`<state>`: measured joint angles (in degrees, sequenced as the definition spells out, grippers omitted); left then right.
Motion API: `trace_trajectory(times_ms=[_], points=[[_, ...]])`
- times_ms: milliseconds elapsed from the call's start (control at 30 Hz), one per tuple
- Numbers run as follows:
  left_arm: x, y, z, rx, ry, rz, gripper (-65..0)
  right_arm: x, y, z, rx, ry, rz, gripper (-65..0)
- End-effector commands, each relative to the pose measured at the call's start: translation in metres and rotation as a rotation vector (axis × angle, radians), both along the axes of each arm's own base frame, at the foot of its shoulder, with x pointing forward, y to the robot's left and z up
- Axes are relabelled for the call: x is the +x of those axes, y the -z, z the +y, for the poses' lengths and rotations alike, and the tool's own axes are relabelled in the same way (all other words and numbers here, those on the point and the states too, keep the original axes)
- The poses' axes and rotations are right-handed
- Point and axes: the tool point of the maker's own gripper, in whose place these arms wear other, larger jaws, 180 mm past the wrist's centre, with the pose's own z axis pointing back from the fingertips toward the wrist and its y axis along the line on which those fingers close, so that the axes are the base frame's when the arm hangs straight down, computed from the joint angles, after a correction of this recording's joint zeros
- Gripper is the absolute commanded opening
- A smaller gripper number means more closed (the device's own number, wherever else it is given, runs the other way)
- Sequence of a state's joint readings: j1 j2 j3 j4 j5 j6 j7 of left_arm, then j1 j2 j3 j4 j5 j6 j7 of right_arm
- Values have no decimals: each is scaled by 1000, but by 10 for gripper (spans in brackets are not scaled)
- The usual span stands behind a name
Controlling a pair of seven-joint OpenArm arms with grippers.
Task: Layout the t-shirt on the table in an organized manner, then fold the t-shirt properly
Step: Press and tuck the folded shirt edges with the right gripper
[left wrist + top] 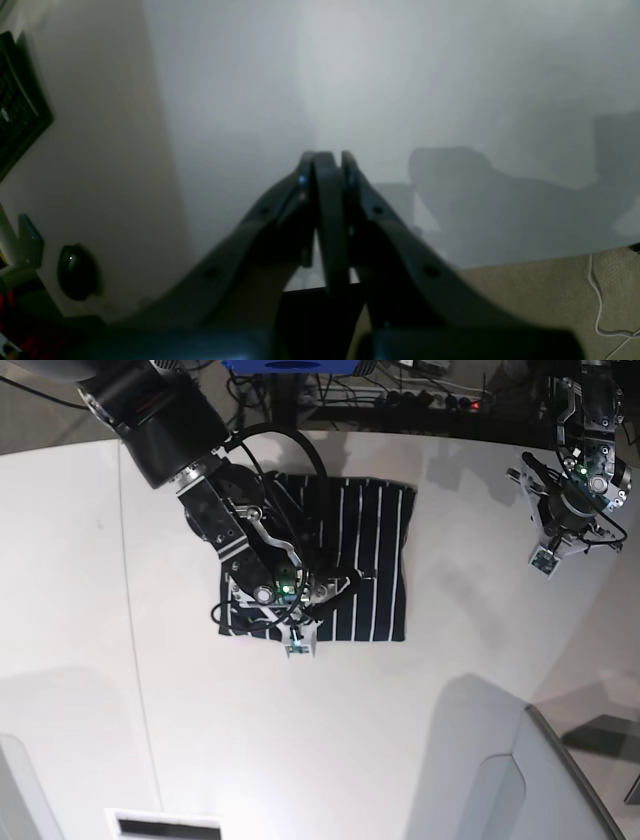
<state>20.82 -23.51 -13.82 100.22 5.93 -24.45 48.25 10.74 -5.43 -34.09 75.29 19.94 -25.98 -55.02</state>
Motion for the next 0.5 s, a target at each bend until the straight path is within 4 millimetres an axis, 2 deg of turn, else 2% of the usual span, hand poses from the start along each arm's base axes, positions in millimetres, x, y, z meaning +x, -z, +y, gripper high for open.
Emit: trace_trajectory(times_ms=[0,100,167,233,333,467], points=[[7,-9,6,21,3,-29,-650,11,-14,9,32,-2,-41,-477],[7,-10,6,22,4,-29,-650,10,-15,11,37,-3,-39,-320],[7,-9,7,24,3,-27,-650,10,-16,14,43,-5,-40,-269],[8,-7,12,26,-8,-20,-650,9,-17,19,57,-23,-39,-267],[10,3,22,24,-42,3,-650,-1,-23,41,116,-146,-41,-267],[11,11,29,19,-67,20,-650,-7,-30,54,140,-192,-57,-267]])
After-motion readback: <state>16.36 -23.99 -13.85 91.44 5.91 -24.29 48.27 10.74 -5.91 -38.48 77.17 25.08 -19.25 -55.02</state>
